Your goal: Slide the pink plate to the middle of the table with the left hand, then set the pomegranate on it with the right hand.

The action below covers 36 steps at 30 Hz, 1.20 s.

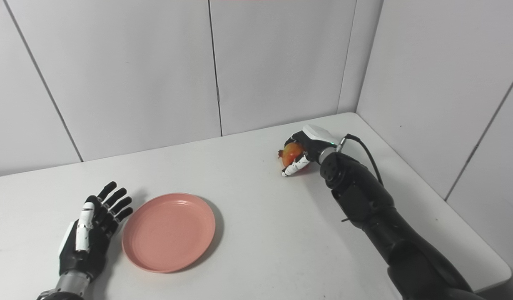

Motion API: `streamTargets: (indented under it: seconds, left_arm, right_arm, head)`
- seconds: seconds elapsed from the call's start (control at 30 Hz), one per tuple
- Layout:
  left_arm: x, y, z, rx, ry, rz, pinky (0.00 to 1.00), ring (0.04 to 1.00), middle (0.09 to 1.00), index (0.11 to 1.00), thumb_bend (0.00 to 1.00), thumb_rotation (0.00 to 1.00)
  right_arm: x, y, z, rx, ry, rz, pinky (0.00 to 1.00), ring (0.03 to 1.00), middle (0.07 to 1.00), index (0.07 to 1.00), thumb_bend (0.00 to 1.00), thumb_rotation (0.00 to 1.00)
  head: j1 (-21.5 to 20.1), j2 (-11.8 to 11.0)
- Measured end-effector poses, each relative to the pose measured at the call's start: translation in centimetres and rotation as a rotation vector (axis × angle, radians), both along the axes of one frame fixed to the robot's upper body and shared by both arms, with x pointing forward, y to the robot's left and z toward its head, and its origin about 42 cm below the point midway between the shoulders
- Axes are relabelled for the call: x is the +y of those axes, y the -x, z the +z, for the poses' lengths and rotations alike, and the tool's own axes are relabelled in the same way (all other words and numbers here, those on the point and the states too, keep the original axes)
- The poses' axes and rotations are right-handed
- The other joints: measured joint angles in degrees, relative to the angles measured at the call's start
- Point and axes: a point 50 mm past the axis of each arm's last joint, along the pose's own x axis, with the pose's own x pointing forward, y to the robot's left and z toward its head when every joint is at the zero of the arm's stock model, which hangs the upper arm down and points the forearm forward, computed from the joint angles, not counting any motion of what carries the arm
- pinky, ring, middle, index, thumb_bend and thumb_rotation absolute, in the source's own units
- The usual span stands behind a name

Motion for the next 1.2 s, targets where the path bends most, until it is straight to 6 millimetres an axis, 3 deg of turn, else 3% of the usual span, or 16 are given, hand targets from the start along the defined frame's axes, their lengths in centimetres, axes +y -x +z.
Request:
streamTargets:
  seconds: [0.3,0.33,0.47,0.87,1.2]
  left_arm:
    - [0.0,0.0,0.0,0.000,0.000,-0.001,0.84,0.846,0.860,0.851,0.37,1.00]
    - [0.0,0.0,0.0,0.000,0.000,-0.001,0.84,0.847,0.861,0.852,0.37,1.00]
    - [-0.1,0.0,0.0,-0.001,-0.003,-0.003,0.83,0.842,0.856,0.846,0.37,1.00]
    - [-0.6,0.0,0.1,-0.001,-0.028,0.001,0.82,0.840,0.856,0.847,0.39,1.00]
    - [-1.9,0.1,0.4,0.016,-0.039,0.017,0.80,0.827,0.842,0.836,0.40,1.00]
  right_arm:
    - [0.5,0.0,0.3,-0.003,0.009,0.024,0.50,0.564,0.599,0.586,0.48,0.04]
    - [0.6,0.1,0.4,-0.007,0.008,0.030,0.49,0.558,0.593,0.523,0.49,0.10]
    - [1.7,1.2,0.8,-0.038,-0.003,0.077,0.50,0.552,0.587,0.494,0.49,0.13]
    - [5.0,4.2,8.9,-0.326,-0.031,0.191,0.46,0.529,0.578,0.493,0.49,0.13]
    - [10.3,7.0,10.5,-0.422,-0.021,0.351,0.40,0.479,0.548,0.493,0.50,0.13]
  head:
    - [0.44,0.00]
    - [0.44,0.00]
    - [1.23,0.09]
    - [4.13,0.35]
    - [10.62,1.84]
